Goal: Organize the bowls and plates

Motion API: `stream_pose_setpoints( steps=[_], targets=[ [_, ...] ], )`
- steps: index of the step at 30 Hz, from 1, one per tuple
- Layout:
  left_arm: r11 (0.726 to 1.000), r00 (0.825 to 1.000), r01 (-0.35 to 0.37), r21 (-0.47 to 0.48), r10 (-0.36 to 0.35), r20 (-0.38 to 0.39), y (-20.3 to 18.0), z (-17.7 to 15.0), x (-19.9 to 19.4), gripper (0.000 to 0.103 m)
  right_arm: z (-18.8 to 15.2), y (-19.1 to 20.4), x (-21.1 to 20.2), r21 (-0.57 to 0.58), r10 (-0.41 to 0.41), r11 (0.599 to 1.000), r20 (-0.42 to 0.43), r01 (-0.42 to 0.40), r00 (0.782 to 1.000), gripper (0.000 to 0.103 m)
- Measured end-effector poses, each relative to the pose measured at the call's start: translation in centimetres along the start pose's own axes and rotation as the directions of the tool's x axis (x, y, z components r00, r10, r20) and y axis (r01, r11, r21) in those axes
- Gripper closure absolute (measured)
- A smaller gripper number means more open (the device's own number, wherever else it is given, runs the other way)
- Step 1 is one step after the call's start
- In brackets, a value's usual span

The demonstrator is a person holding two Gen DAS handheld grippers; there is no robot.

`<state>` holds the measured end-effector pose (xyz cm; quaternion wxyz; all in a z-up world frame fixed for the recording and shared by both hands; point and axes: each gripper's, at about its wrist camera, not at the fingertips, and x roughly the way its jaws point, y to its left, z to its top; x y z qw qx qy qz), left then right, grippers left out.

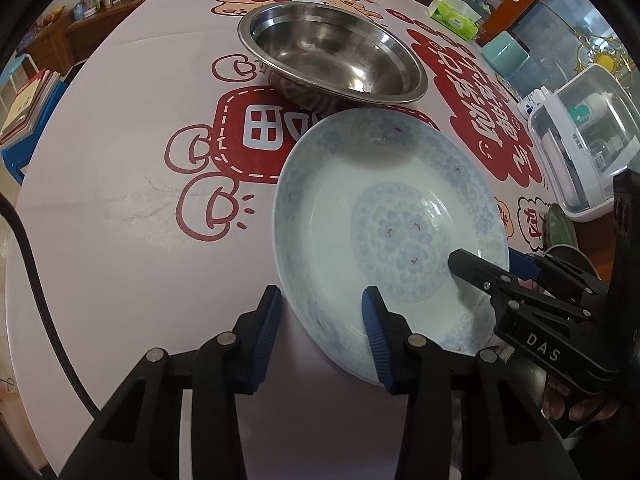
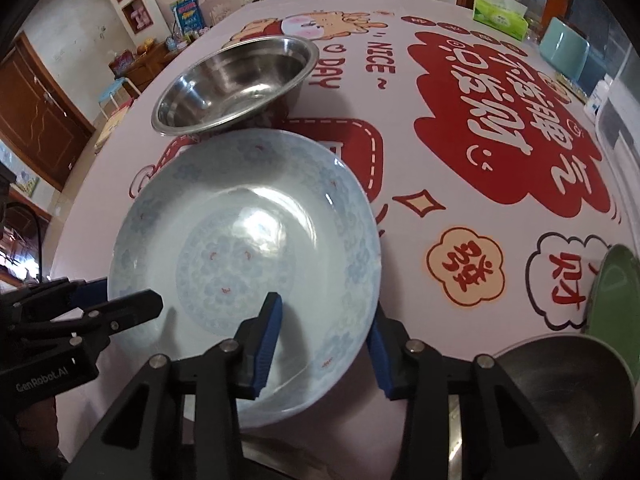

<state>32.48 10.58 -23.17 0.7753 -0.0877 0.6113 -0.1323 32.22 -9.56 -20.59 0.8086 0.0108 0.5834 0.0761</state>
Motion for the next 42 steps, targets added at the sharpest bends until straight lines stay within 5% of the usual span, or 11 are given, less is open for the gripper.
stream_pose_setpoints(
  steps=[17,42],
  targets=[
    [0.997,1.0,-0.027,0.066,0.028,-0.003,-0.8,0.3,0.1,0.068,-0.4,-2.3,-0.1,0.106,0.108,0.988,0.023,-0.11,0.994,0.086],
    [0.997,0.999,-0.049,0.066,0.048,0.024,1.3,-2.4,-5.0,0.07,-0.6,0.3,-3.0,0.058,0.185,0.981,0.041,-0.187,0.982,0.09]
  ],
)
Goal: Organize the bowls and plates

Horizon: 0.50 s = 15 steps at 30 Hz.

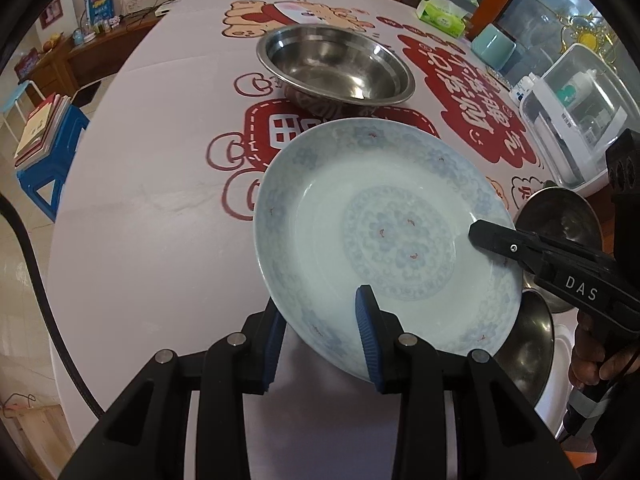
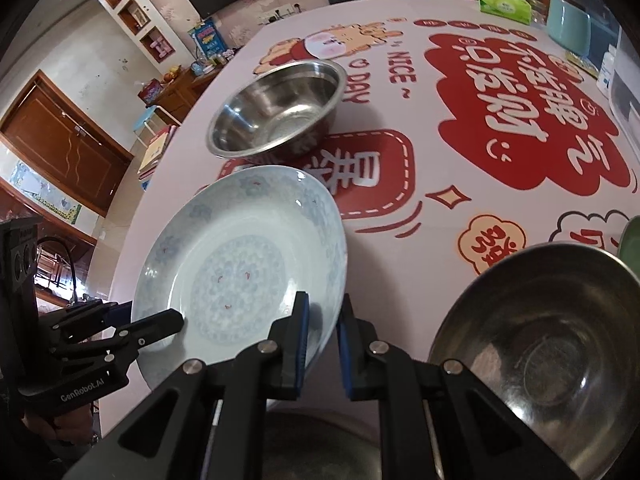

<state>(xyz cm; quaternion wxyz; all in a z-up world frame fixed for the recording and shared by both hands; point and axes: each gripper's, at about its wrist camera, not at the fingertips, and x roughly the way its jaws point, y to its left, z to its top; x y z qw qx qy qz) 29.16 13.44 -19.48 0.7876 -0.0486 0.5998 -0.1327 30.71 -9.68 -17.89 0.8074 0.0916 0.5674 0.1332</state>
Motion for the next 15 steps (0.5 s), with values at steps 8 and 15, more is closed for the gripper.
stream_pose_setpoints(
  steps=[8,15],
  targets=[
    [1.0,0.998,-0.001,0.009,0.001,0.057,0.3,-1.3,-3.6,0.07,-0.6,2.0,-2.6,-0.021,0.007,1.0,0.049,-0.006,0.999,0.09],
    [1.0,0.994,0.014,0.023,-0.016,0.112,0.0,-3.2,-7.3,0.07,-2.1,3.6,-5.8,-0.031,0.005,1.0,0.107,-0.002,0.994,0.09]
  ],
)
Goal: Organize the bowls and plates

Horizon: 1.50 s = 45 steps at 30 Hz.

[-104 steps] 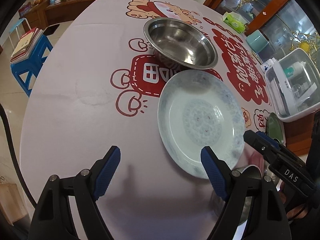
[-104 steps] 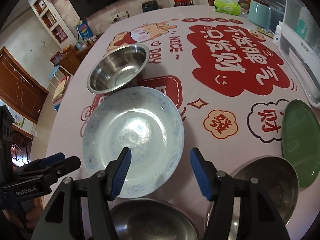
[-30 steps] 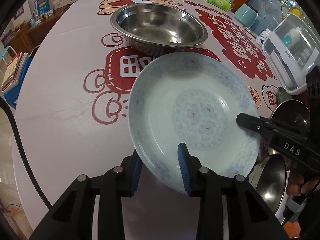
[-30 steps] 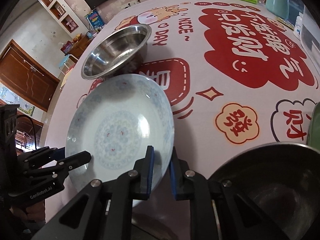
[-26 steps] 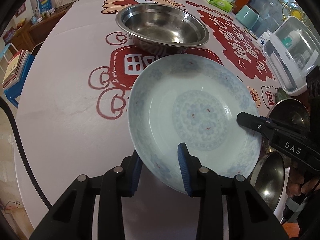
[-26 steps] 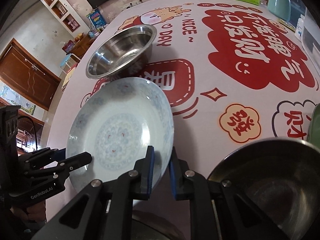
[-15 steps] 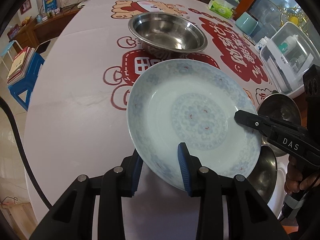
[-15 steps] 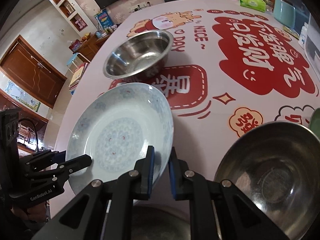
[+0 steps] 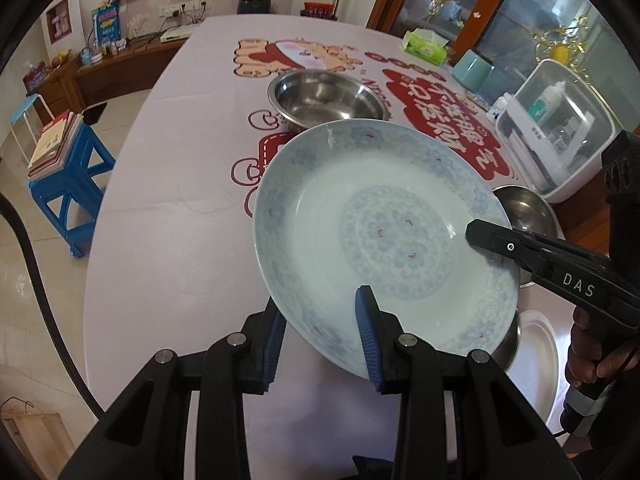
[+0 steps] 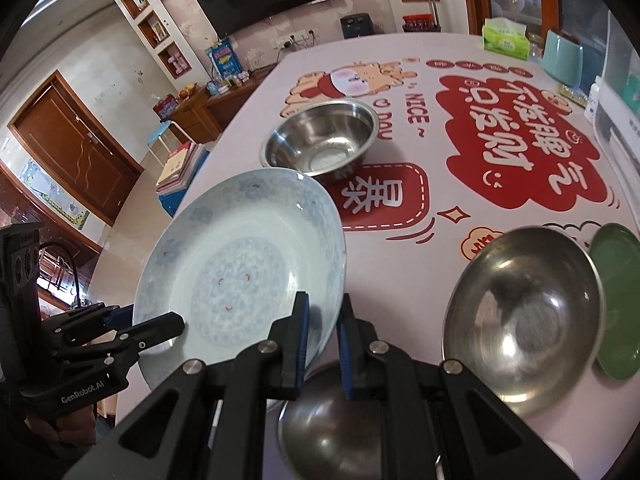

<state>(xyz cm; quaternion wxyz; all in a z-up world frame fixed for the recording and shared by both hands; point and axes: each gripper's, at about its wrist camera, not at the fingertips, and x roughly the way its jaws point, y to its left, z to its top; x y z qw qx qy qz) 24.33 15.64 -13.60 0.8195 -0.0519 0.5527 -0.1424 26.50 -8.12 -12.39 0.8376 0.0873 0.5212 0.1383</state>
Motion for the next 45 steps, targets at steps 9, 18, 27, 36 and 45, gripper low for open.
stream_pose_setpoints(
  steps=[9,18,27,36,45],
  targets=[
    [0.999,0.998,0.026,0.04,-0.029,0.062,-1.1,-2.4,-4.8,0.07,-2.8,1.5,-4.2,0.021,-0.018,1.0,0.071,0.016,0.997,0.09],
    [0.99,0.992,0.06,0.13,-0.074,0.106,-3.6,-4.2,-8.1,0.07,-6.1,1.6,-8.5,0.083,-0.057,0.996,0.153,0.045,0.987,0.09],
    [0.962,0.984,0.119,0.245,-0.147,0.099,-7.5,-5.4,-9.5,0.07,-10.8,0.2,-12.5,0.193,-0.123,0.978,0.21,0.082,0.97,0.089],
    [0.917,0.976,0.182,0.355,-0.213,0.05,-11.9,-7.1,-9.7,0.07,-15.1,-1.5,-16.1,0.297,-0.213,0.945,0.243,0.136,0.946,0.089],
    [0.86,0.967,0.245,0.447,-0.252,-0.044,-16.8,-8.5,-8.4,0.07,-19.5,-3.9,-18.5,0.411,-0.293,0.893,0.227,0.182,0.929,0.089]
  ],
)
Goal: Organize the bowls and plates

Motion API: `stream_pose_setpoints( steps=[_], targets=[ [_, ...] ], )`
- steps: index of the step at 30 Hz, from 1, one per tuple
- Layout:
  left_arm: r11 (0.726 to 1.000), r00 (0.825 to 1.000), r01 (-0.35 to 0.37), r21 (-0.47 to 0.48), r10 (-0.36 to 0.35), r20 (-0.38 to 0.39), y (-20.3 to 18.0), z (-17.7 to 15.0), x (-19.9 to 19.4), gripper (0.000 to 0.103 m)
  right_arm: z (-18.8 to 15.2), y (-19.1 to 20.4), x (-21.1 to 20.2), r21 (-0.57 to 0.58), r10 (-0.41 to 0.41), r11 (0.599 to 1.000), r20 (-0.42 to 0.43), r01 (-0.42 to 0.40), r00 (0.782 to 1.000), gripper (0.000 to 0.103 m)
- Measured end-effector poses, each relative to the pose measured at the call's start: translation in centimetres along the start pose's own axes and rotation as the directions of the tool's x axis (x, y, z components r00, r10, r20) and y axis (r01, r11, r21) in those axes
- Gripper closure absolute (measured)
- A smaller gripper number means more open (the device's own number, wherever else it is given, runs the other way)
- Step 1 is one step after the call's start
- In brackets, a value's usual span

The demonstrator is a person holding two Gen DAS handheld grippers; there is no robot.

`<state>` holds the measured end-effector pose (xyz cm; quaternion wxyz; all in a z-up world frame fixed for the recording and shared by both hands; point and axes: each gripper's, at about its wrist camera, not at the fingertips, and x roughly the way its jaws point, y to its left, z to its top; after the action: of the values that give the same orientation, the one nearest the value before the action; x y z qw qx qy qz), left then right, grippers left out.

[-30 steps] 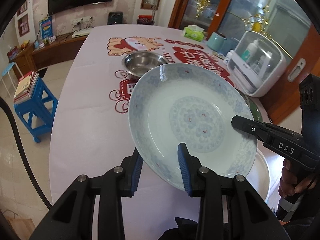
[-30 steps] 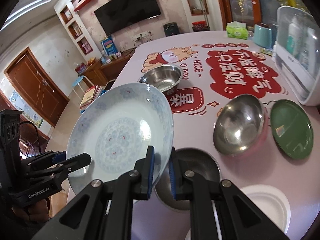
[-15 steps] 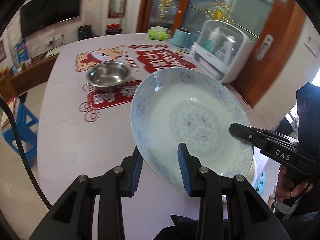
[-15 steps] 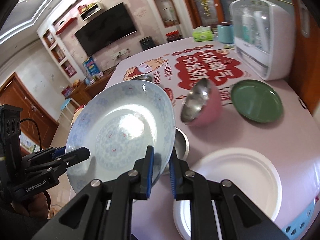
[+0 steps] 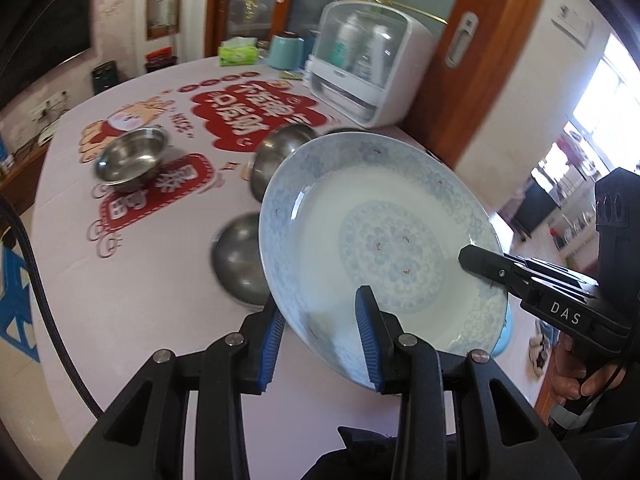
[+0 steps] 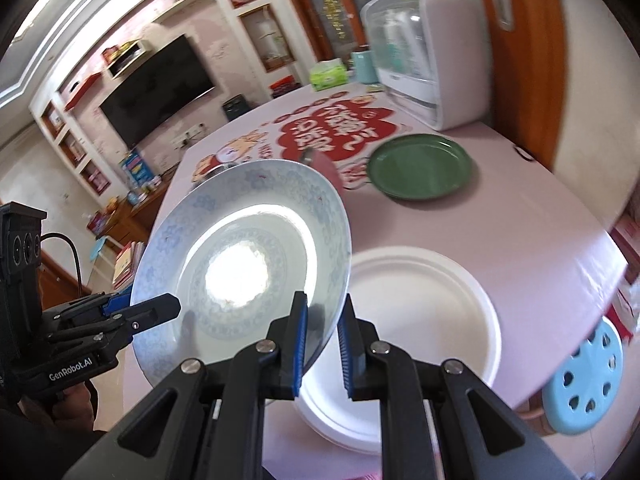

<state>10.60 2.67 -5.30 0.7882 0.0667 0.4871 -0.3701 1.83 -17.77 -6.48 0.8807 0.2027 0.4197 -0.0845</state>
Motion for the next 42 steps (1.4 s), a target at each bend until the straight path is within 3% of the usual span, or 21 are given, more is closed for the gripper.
stream_pose_setpoints(
  steps=[16,31,42],
  targets=[
    [0.998,0.981,0.035,0.059,-0.023,-0.193,-5.7,0.3,6.7,0.07,-1.8,-6.5,0.9,0.075,-0.072,0.994,-0.084,0.078,0.994,0.089],
    [0.997,0.92,0.041,0.065,-0.013,-0.393,-6.7,-1.8,14.3,0.07,-4.2,-9.9,5.2,0.091,-0.095,0.989,-0.185,0.114,0.978,0.089],
    [0.994,0.905,0.039,0.101,0.008,-0.425,-7.0,-2.1,15.9,0.07,-5.0,-10.6,6.2,0.167,-0.111,0.976,-0.191,0.144,0.975,0.089]
  ],
)
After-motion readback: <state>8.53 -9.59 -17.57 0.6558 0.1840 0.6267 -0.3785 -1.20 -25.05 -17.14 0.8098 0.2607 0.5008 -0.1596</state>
